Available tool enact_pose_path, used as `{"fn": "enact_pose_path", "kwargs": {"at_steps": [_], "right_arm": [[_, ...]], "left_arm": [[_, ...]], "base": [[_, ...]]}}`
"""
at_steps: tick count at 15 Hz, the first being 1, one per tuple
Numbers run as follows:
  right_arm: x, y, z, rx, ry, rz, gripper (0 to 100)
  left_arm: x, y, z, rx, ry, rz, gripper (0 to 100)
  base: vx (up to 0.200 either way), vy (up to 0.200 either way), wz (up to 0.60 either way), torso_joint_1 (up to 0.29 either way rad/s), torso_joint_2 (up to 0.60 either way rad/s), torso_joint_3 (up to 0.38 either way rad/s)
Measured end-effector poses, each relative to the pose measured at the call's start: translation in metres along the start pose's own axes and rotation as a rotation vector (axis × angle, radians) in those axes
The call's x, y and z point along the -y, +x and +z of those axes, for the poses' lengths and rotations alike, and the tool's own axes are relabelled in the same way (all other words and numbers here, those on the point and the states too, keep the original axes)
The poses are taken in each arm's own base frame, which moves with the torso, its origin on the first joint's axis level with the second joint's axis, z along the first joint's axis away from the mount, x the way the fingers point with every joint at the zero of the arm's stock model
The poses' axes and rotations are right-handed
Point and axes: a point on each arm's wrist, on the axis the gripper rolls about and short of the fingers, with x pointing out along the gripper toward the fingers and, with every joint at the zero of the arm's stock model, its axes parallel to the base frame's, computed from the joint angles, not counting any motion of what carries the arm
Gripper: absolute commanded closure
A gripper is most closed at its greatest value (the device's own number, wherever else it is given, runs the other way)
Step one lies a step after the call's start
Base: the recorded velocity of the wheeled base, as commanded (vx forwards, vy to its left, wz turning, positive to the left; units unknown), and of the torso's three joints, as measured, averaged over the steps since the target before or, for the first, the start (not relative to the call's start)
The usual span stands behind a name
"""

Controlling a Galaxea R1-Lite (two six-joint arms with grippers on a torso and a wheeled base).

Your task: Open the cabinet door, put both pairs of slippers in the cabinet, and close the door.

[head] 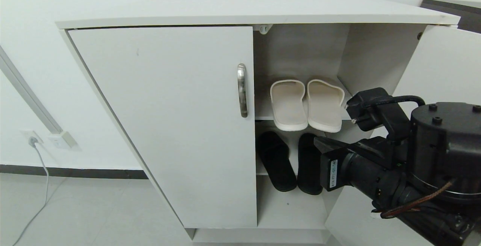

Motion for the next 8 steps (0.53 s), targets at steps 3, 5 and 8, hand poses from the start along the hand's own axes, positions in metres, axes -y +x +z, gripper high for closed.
{"fn": "enact_pose_path", "kwargs": {"at_steps": [3,5,8], "right_arm": [[0.0007,-0.0001,-0.0041,-0.013,-0.010,-0.002,100],[0.0003,0.0002,-0.0058,-0.018,-0.013,-0.001,100],[0.0004,0.0008,-0.0073,-0.022,-0.016,-0.002,100]], "left_arm": [[0.0000,0.0000,0.0000,0.000,0.000,0.000,100],[0.0000,0.0000,0.0000,0.000,0.000,0.000,100],[0.0000,0.0000,0.0000,0.000,0.000,0.000,100]], "base": [[-0.200,0.000,0.00,0.009,0.00,-0.001],[-0.200,0.000,0.00,-0.005,0.00,0.007],[-0.200,0.000,0.00,0.001,0.00,0.002]]}}
